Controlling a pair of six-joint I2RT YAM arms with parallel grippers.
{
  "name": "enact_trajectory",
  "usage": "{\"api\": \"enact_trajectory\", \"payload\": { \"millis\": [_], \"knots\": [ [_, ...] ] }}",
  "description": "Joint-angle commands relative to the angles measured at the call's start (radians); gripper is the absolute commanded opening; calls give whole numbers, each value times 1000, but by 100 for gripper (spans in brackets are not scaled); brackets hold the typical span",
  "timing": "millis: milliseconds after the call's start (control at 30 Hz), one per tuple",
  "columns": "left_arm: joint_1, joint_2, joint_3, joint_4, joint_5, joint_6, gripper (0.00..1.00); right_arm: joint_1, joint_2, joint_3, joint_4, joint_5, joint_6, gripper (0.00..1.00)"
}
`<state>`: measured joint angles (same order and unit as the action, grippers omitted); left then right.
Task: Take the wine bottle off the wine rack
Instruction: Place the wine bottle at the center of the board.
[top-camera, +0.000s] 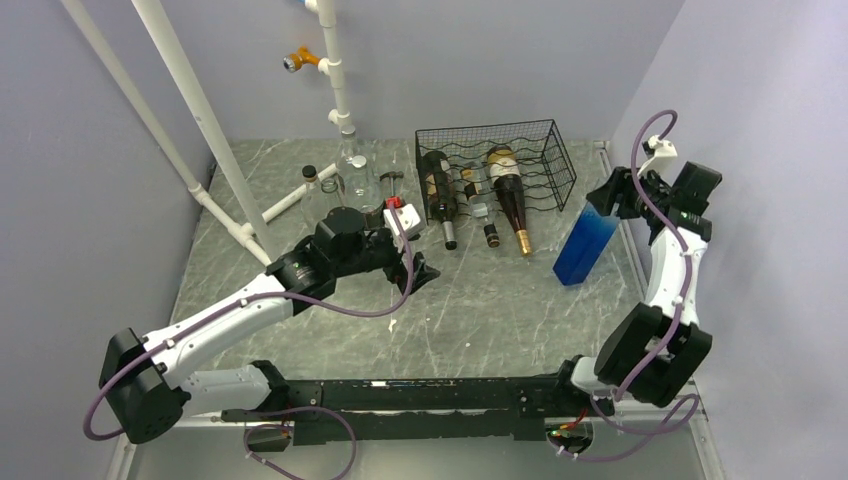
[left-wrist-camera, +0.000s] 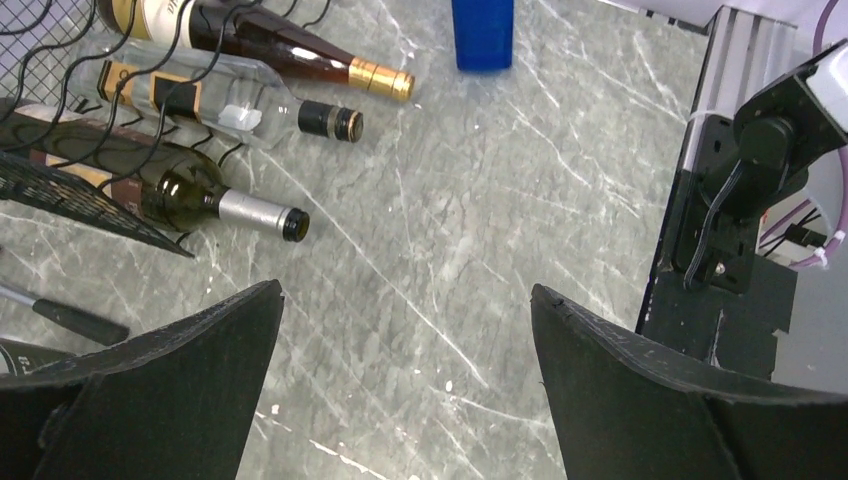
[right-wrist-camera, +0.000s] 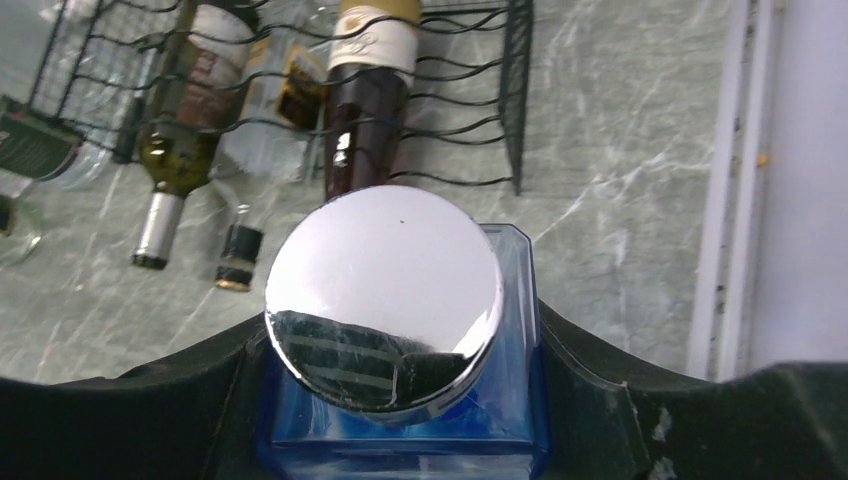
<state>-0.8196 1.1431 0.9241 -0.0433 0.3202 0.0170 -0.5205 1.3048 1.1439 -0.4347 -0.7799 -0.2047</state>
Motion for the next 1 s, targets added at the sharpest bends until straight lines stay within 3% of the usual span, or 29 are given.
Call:
{"api": "enact_trajectory", "payload": {
  "millis": [0,433,633,967],
  "knots": [
    [4,-56,-9,-3,3,60,99,-4,36,133,201,29,31,0],
    [4,-93,-20,-18,-31,97,99,2,250,278,394,116,126,0],
    [4,-87,-24,-16,-38,104,99,46,303,315,454,191,92,0],
    [4,-85,-24,-20,-48,115,100,104,431,462,466,263,91,0]
  ]
}}
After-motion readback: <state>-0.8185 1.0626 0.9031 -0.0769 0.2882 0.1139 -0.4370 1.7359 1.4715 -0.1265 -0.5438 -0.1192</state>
